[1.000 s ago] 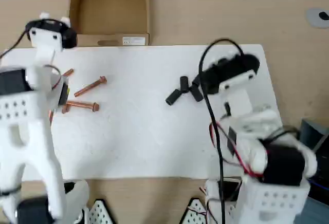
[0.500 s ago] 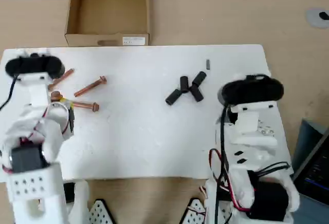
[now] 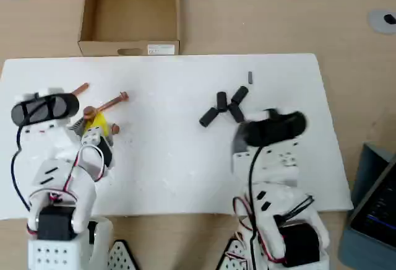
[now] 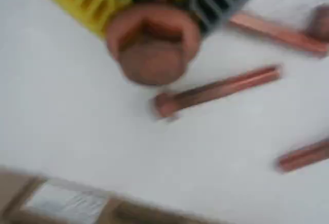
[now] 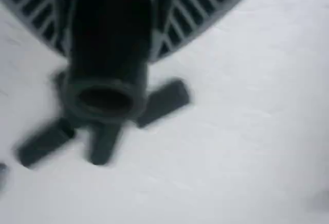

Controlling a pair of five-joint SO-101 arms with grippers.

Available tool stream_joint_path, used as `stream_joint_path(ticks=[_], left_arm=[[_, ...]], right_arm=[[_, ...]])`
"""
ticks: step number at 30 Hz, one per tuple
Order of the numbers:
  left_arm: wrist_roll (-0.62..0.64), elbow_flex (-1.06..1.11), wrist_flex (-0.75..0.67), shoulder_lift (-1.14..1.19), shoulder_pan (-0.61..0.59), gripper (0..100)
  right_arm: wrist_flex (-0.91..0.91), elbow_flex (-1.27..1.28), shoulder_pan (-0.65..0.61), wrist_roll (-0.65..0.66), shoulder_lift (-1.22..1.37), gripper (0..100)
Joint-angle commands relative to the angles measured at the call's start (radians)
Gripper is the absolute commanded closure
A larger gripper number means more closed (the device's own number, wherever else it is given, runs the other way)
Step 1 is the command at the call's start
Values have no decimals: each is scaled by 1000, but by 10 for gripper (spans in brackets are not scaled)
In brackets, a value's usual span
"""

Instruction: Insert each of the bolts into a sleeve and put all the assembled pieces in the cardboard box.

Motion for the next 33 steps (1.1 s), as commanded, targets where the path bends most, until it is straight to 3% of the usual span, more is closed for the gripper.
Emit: stream_joint_path(ticks=[1,10,16,20,33], left_arm=[[55,32,-64,-105,66,999],[140,54,-83,-213,189,999],[161,-9,-78,-211,203,998],[163,-49,-78,-211,203,998],[229,-146,-77,-209,356,998]], right_arm=[[-54,19,-82,-8,-33,989],[-91,54,-260,-6,-39,989],[-94,71,-392,2,-39,989],[-135,90,-467,83,-39,989],[-287,229,-547,236,-39,989]])
